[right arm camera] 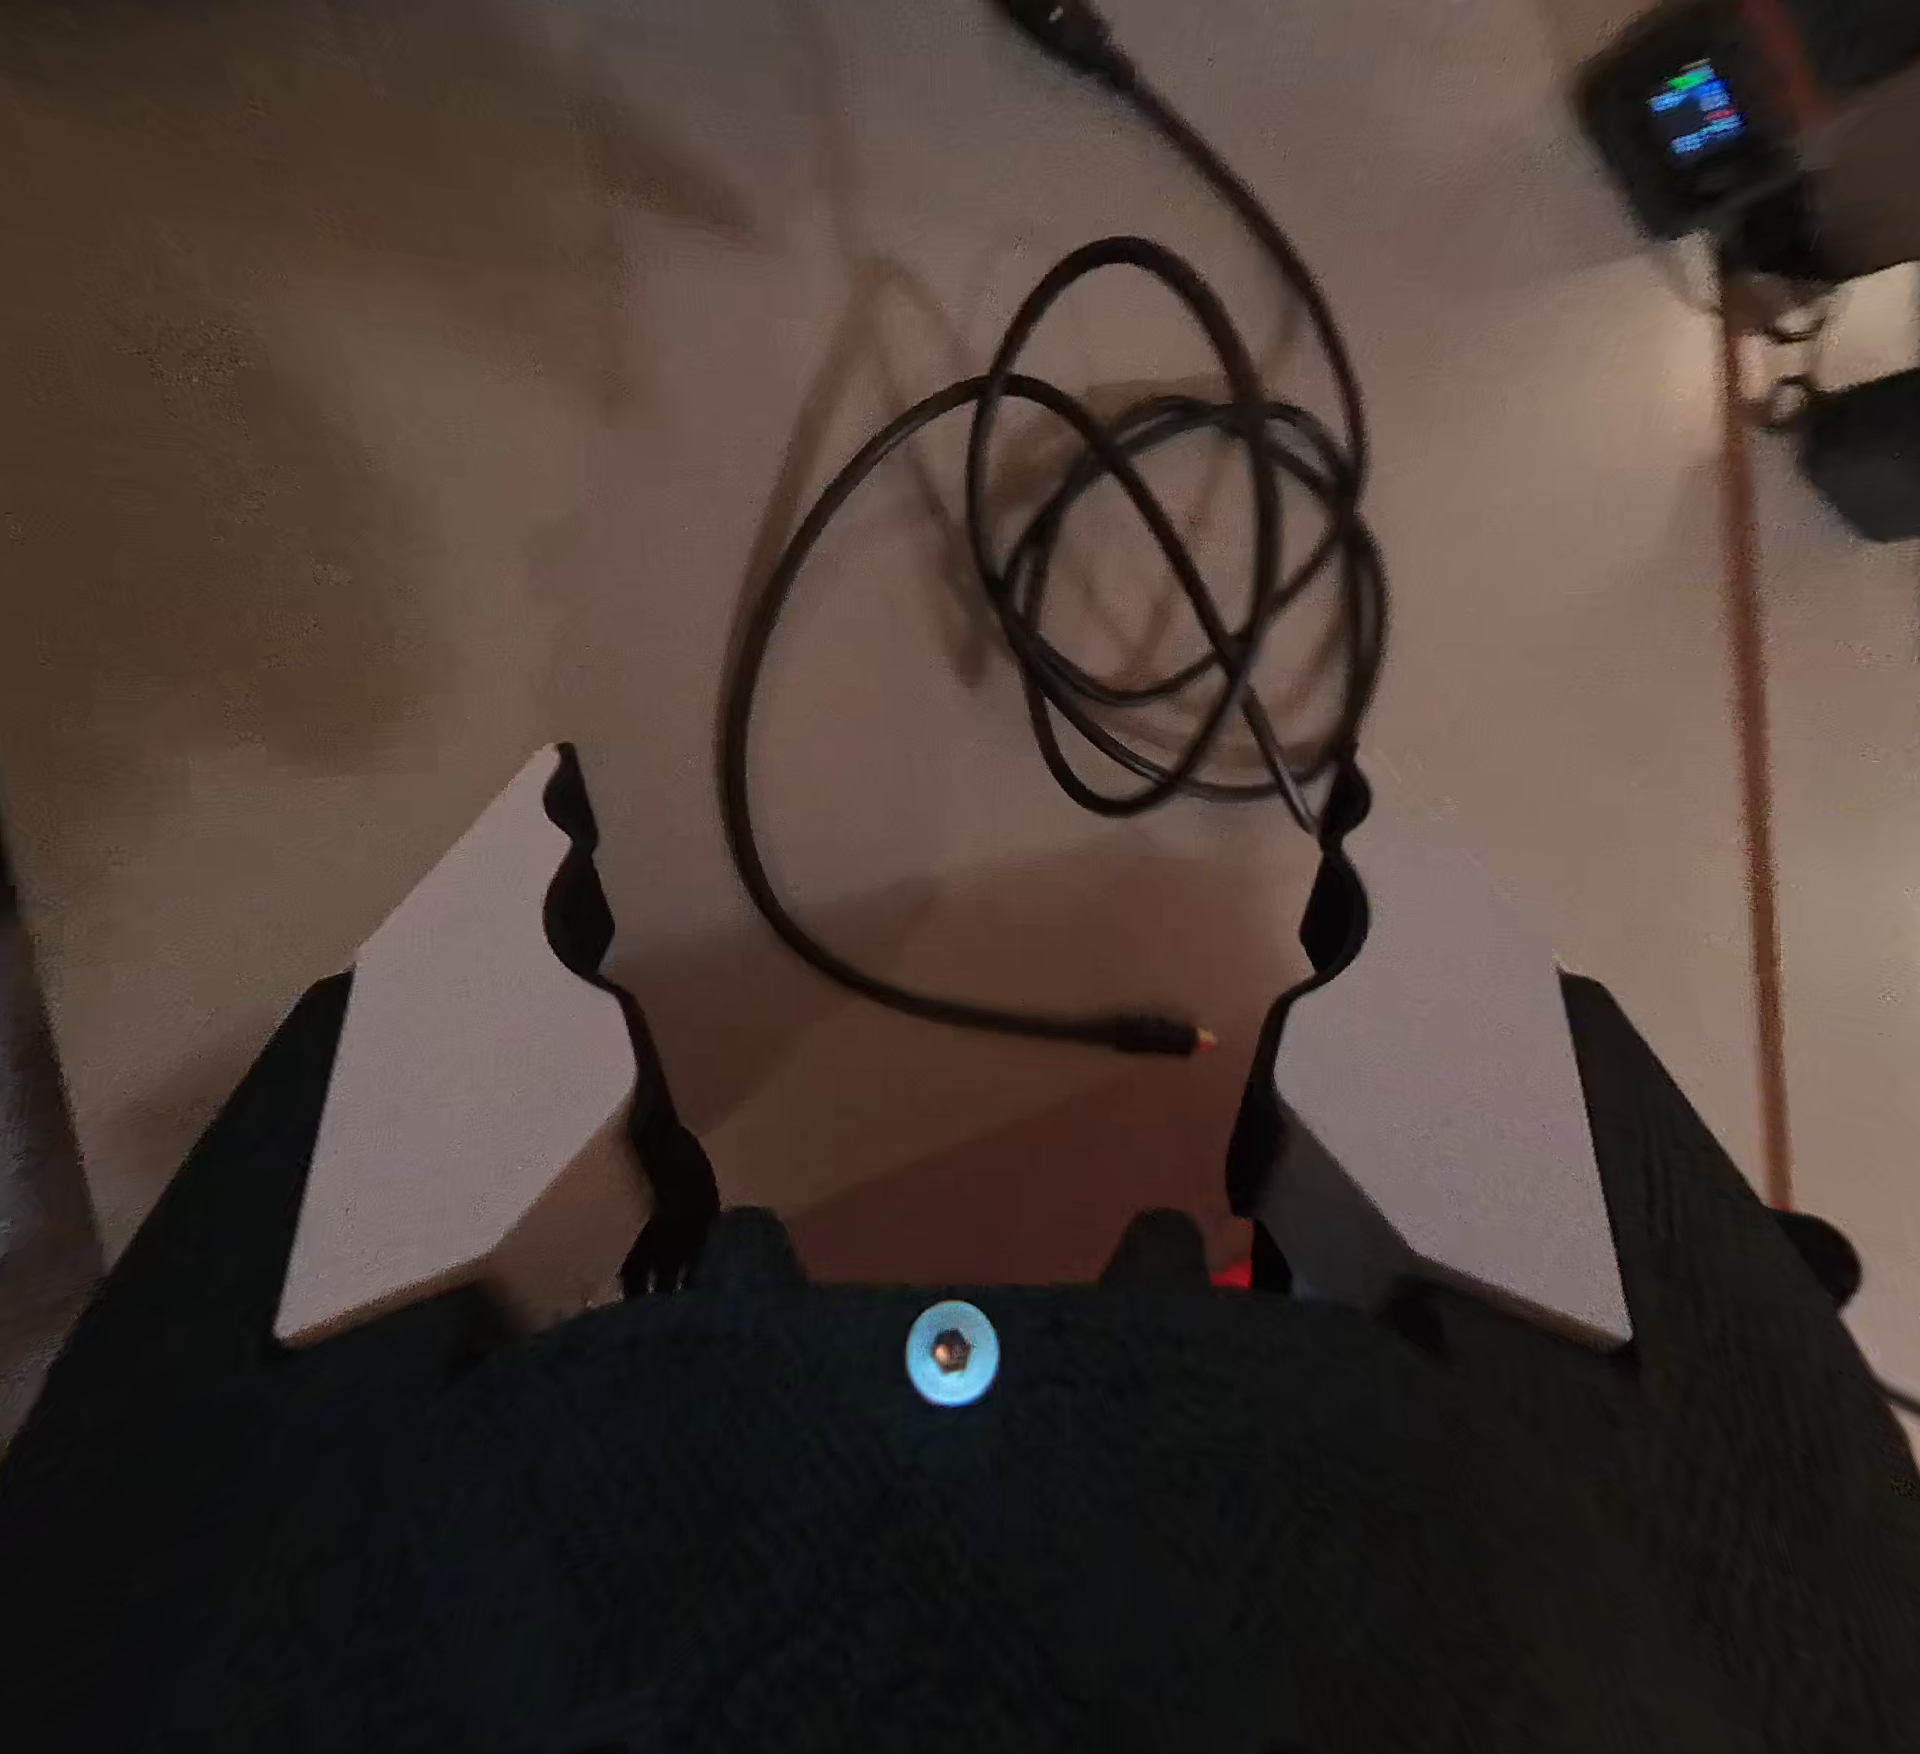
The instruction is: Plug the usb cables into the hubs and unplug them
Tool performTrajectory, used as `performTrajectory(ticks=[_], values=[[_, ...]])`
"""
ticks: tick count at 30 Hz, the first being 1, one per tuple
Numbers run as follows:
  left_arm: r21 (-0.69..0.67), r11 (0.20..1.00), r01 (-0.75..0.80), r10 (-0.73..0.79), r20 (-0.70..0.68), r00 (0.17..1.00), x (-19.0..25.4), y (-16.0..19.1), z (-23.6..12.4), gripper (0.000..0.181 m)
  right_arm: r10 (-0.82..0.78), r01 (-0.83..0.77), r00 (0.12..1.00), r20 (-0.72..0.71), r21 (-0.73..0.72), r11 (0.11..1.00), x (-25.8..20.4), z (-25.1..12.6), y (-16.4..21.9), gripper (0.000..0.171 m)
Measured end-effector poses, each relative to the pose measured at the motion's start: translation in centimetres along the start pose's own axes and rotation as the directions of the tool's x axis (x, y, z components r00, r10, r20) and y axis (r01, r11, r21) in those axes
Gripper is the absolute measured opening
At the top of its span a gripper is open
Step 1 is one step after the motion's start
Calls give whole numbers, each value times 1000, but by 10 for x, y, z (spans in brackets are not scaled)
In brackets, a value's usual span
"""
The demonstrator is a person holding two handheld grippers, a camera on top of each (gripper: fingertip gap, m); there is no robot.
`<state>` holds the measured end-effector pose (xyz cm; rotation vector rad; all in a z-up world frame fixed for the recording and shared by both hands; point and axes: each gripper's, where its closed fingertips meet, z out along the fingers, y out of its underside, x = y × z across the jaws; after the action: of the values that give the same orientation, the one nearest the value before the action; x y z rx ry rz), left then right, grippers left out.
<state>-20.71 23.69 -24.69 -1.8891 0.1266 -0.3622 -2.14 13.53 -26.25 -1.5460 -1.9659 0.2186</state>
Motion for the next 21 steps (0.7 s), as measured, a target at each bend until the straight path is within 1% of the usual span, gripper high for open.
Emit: performTrajectory(ticks=[2, 4, 7, 10, 12, 13, 14, 15, 17, 21], values=[[-67, 997, 22, -20, 29, 999, -7, 12, 4, 45, -30, 31, 999, 18, -59, 998, -1, 23, 3, 141], [-118, 992, 53, -50, 27, 998, -8, 22, 8, 46, -27, 31, 999, 40, -85, 996, 0, 39, 3, 144], [-186, 980, 66, -66, 9, 998, -7, 36, 14, 40, 12, -1, 996, 85, -122, 993, 3, 61, 5, 150], [-278, 959, 49, -50, 1, 999, -4, 53, 18, 34, -6, 22, 996, 92, -177, 984, 10, 74, 11, 152], [-333, 943, 23, -29, -14, 999, 1, 63, 21, 29, -4, 20, 996, 90, -174, 985, 15, 75, 10, 148], [-359, 933, 1, -7, -15, 1000, 2, 68, 22, 21, -8, 23, 996, 87, -176, 984, 18, 75, 10, 146], [-384, 923, -33, 34, -6, 999, 1, 72, 23, 6, -7, 23, 996, 87, -179, 984, 20, 74, 12, 143], [-410, 909, -76, 83, -1, 997, -1, 76, 23, 0, -6, 22, 996, 88, -180, 984, 21, 75, 13, 141], [-430, 893, -128, 135, -14, 991, 1, 80, 27, 0, 13, 6, 995, 102, -181, 984, 22, 75, 17, 136], [-435, 886, -158, 157, -39, 987, 5, 81, 28, 0, 48, -24, 988, 144, -162, 987, 21, 78, 19, 128]])
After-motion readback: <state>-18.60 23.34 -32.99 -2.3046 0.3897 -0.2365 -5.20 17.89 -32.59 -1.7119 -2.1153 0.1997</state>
